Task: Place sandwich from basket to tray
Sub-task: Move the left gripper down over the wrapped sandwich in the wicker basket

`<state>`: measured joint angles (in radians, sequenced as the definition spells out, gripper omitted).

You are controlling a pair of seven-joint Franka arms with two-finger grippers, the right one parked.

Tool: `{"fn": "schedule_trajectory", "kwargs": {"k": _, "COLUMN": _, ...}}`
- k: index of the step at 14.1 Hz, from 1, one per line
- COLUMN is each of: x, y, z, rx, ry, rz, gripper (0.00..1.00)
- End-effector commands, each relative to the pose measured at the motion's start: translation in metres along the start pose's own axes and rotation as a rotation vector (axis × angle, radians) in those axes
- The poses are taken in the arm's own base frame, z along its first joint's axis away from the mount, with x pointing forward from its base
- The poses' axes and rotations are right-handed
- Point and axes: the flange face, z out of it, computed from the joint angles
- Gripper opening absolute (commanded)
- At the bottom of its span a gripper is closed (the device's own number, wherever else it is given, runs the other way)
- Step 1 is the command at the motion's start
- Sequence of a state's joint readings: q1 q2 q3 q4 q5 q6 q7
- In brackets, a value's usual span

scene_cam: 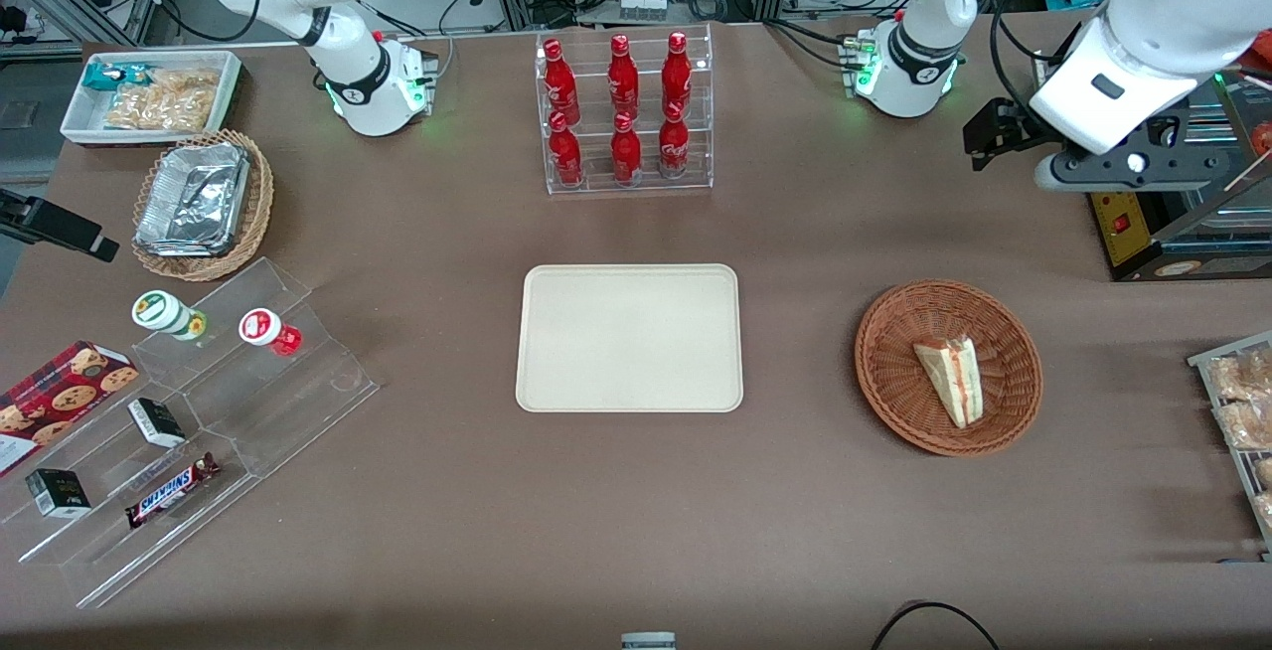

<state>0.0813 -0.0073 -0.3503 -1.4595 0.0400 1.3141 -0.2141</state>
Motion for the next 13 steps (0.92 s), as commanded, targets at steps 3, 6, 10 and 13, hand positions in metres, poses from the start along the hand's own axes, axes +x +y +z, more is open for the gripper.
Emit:
{"fn": "schedule_trajectory", "kwargs": {"k": 3, "x": -0.003, "y": -0.003, "z": 0.004, "rx": -0.005, "ry": -0.022, "rz": 0.0, "gripper": 1.0}}
{"fn": "schedule_trajectory", "kwargs": {"k": 6, "x": 0.021, "y": -0.011, "z": 0.047, "rx": -0.002, "ry": -0.081, "rz": -0.018, "gripper": 1.0}}
{"fn": "schedule_trajectory", "kwargs": {"k": 10, "x": 0.064, "y": -0.027, "z": 0.148, "rx": -0.02, "ry": -0.129, "rz": -0.05, "gripper": 1.0}}
{"fn": "schedule_trajectory", "kwargs": {"k": 13, "x": 0.079, "y": -0.036, "z": 0.228, "rx": -0.042, "ry": -0.066, "rz": -0.085, "gripper": 1.0}}
